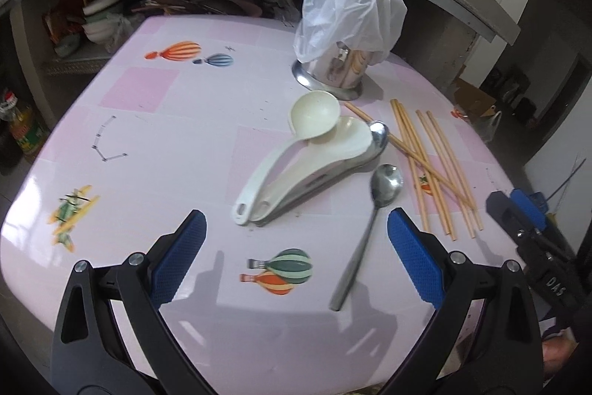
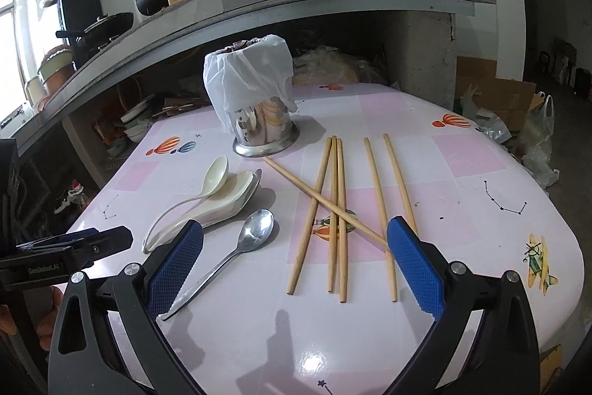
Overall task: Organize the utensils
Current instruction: 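Move the left tool toward the white ladle on the spoon rest, then close the left tool on the white ladle's bowl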
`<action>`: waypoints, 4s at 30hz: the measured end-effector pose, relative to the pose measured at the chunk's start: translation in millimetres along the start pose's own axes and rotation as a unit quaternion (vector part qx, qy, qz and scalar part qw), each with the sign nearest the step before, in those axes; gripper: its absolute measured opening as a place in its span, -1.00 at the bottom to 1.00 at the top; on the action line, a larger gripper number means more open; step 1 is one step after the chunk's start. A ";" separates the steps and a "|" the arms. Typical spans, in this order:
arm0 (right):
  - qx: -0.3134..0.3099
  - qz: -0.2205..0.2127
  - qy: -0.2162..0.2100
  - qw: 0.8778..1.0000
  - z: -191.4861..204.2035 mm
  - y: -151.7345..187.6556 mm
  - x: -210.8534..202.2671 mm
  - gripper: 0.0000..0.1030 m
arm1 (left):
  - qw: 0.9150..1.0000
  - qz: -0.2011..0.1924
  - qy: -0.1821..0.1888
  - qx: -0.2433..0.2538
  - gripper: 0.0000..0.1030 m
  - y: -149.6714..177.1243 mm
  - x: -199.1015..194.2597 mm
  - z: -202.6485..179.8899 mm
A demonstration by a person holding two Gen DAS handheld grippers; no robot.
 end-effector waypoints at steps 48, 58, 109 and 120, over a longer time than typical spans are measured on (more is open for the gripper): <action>-0.017 -0.002 -0.028 0.999 4.1 1.6 -3.9 0.88 | 0.998 -0.005 0.036 -0.059 0.84 3.3 -3.0 13.1; -0.022 0.013 -0.049 0.998 7.0 5.1 -0.8 0.88 | 1.000 -0.013 0.003 -0.027 0.84 0.1 0.1 13.0; -0.006 0.068 -0.092 0.993 -4.7 7.2 43.4 0.88 | 0.981 0.083 0.056 0.164 0.26 -106.6 158.3 -32.9; -0.004 0.067 -0.088 0.994 -7.2 6.5 42.3 0.88 | 0.983 0.069 0.050 0.163 0.06 -106.6 158.5 -34.2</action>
Point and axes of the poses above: each gripper's, at about its wrist camera, not at the fingertips, and x roughly the way its jaws point, z to its left, y to its underside, the point moved 1 cm from there along x, roughly the way its jaws point, and after that the axes turned 6 degrees about -y, right-handed, at the moved point
